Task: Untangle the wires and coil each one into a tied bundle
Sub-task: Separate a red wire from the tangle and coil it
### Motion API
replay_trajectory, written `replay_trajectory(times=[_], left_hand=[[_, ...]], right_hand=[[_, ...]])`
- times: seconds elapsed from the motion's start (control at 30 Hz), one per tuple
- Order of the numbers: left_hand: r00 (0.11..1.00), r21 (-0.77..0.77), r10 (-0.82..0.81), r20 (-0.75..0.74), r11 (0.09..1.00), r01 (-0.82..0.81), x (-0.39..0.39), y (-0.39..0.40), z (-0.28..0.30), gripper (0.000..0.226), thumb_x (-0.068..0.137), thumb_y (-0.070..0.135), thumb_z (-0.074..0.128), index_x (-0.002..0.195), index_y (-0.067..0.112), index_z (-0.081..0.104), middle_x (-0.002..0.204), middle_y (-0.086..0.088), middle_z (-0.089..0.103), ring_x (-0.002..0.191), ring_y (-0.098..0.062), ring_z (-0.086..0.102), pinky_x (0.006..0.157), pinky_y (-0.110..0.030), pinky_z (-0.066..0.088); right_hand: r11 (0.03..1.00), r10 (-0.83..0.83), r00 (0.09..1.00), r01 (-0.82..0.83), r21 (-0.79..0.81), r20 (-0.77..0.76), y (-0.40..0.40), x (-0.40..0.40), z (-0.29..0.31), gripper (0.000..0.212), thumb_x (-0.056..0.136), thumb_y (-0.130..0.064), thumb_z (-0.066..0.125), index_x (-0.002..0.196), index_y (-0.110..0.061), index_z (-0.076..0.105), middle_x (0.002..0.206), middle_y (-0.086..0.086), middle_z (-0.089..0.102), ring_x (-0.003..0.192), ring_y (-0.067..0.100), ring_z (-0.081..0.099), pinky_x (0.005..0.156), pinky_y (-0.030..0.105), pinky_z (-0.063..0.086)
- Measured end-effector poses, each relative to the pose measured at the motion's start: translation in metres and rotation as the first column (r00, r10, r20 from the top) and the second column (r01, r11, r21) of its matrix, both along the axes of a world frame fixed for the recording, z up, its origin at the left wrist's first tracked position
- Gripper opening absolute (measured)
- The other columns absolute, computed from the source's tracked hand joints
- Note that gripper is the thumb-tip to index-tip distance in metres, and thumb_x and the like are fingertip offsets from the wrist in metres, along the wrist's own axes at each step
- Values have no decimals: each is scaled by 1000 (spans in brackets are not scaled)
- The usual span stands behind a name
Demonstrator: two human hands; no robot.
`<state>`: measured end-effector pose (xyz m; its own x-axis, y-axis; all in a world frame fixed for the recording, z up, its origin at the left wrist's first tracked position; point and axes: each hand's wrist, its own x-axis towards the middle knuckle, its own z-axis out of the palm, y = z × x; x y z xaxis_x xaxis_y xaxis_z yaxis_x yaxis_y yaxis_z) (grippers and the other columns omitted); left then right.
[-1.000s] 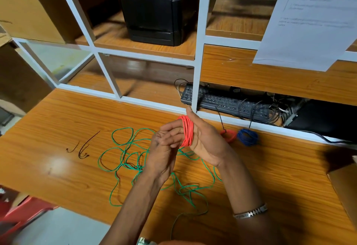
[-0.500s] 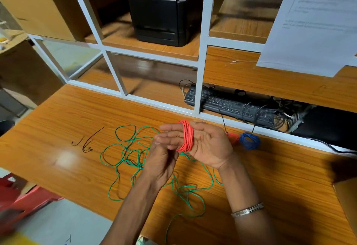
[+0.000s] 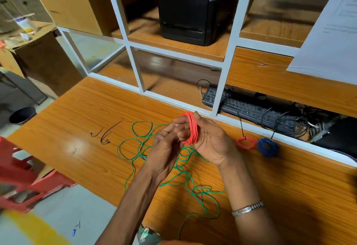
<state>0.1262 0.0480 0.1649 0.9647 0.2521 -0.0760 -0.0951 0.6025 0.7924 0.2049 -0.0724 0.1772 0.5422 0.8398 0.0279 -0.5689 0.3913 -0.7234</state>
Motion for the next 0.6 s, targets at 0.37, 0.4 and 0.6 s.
replay_trajectory(times=[0.37, 0.4, 0.6], left_hand=[[993, 226, -88, -77, 969, 103, -8, 55, -5, 31, 101, 11, 55, 125, -1, 71, 103, -5, 76, 94, -9, 69, 86, -23, 57], [996, 227, -48, -75, 972, 64, -7, 60, -7, 31, 101, 12, 55, 124, -1, 71, 106, -6, 76, 95, -9, 69, 88, -23, 57], [985, 349, 156, -77, 929, -120, 7, 85, -20, 29, 105, 8, 56, 127, -2, 70, 111, -6, 78, 98, -8, 69, 93, -28, 56]], right_hand=[[972, -159, 978, 131, -193, -135, 37, 10, -12, 49, 92, -31, 49, 81, 7, 78, 67, 20, 71, 51, 21, 67, 55, 26, 56], [958, -200, 975, 175, -226, -93, 43, 13, -16, 48, 93, -31, 51, 84, 7, 77, 68, 20, 70, 53, 22, 67, 58, 28, 58], [845, -322, 926, 374, -381, 195, 84, 15, -26, 47, 105, -41, 49, 90, -4, 74, 66, 9, 56, 60, 21, 56, 65, 32, 51]])
